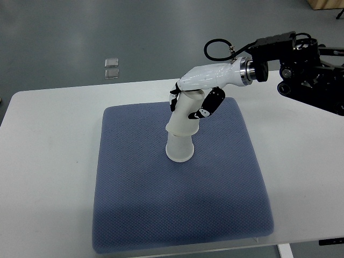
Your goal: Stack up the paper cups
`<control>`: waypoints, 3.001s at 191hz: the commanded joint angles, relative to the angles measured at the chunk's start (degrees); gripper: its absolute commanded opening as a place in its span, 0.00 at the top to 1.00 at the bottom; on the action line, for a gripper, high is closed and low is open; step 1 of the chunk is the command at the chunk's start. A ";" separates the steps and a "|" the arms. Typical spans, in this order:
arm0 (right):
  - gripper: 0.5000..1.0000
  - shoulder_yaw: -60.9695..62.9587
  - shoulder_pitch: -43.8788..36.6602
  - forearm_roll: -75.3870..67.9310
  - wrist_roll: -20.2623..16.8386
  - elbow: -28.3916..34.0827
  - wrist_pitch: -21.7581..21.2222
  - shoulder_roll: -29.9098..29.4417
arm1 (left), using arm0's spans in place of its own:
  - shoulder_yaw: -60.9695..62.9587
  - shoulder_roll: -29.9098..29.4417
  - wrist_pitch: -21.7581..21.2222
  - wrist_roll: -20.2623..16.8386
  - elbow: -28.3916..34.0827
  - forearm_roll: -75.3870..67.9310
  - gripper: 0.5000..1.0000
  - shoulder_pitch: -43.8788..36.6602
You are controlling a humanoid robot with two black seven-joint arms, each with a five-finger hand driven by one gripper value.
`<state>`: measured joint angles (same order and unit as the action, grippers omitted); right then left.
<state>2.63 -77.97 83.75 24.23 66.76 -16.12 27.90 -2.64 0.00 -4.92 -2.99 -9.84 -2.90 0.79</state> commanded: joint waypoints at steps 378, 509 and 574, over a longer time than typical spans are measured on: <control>0.27 0.18 0.01 -0.34 -0.50 -2.16 0.66 -0.74 | 0.00 0.00 0.00 0.00 0.00 0.00 0.00 0.00; 0.39 0.27 3.88 -0.51 -0.59 -2.07 0.74 -0.65 | 0.00 0.00 0.00 0.00 0.00 0.00 0.00 0.00; 0.38 0.35 7.13 -0.78 -0.76 -1.63 2.06 -4.25 | 0.00 0.00 0.00 0.00 0.00 0.00 0.00 0.00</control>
<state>2.99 -72.08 82.80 23.62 65.17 -14.31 25.31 -2.64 0.00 -4.92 -2.99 -9.85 -2.90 0.79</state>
